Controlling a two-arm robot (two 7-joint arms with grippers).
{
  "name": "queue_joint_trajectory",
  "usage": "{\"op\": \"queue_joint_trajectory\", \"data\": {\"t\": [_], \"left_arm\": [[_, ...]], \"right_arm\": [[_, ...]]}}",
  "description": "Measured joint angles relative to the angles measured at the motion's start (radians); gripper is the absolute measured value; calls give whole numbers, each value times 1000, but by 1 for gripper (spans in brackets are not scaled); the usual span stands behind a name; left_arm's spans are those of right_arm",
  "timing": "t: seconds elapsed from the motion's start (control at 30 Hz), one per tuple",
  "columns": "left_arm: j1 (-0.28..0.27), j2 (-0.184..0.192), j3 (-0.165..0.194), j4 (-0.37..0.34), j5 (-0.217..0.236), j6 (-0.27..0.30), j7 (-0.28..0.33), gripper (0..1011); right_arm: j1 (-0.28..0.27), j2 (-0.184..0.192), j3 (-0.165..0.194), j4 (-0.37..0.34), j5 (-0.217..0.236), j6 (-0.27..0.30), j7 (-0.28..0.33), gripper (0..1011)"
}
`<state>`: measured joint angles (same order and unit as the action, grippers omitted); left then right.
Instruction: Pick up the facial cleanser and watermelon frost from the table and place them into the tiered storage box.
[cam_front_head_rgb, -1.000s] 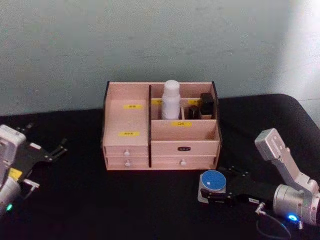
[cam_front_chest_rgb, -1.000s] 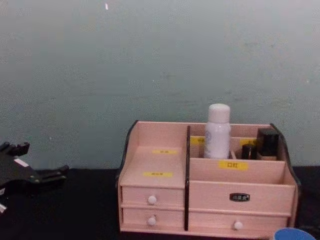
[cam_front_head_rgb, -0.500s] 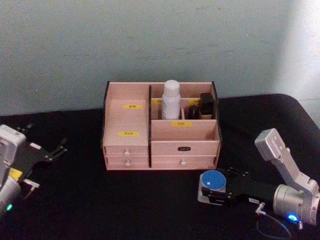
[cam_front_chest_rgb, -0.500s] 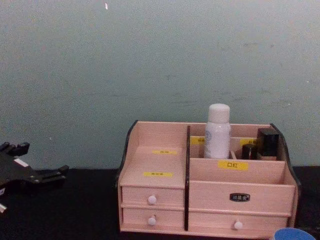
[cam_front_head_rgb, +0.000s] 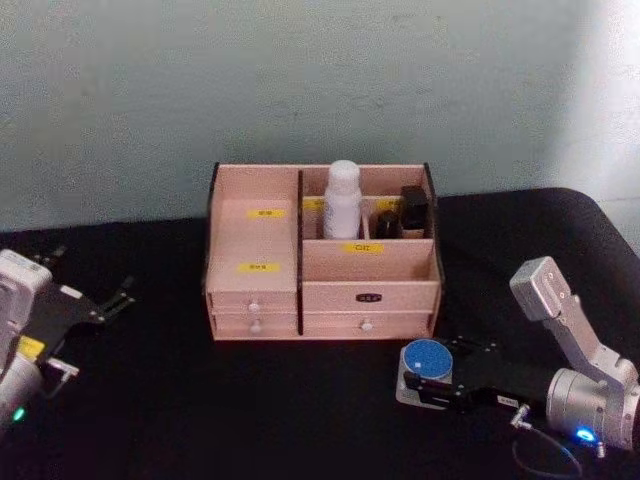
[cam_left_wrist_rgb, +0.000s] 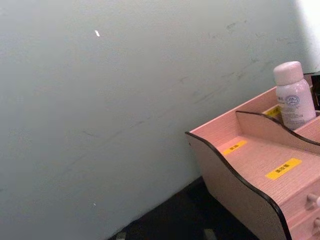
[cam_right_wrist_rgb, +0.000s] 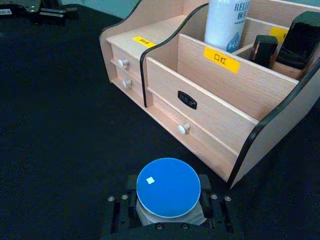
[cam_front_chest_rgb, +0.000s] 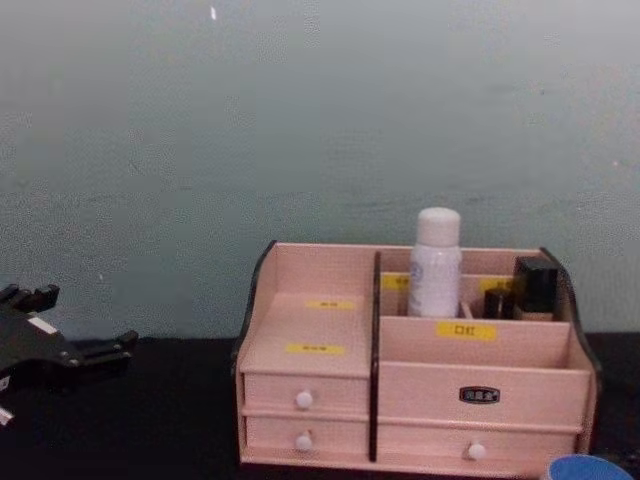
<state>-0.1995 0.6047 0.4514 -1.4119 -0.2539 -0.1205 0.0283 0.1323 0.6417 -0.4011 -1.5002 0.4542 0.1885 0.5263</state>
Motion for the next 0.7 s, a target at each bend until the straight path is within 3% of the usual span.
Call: {"op": "queue_joint_trajectory", "data": {"t": [0.33, 0.7], "left_arm": [[0, 0, 0, 0, 0, 0, 0, 1001], [0, 0, 0, 0, 0, 0, 0, 1001]], "right_arm": [[0, 1, -1, 0, -4, -4, -1, 717], [-7, 9, 6, -27, -8, -60, 25, 717]]}}
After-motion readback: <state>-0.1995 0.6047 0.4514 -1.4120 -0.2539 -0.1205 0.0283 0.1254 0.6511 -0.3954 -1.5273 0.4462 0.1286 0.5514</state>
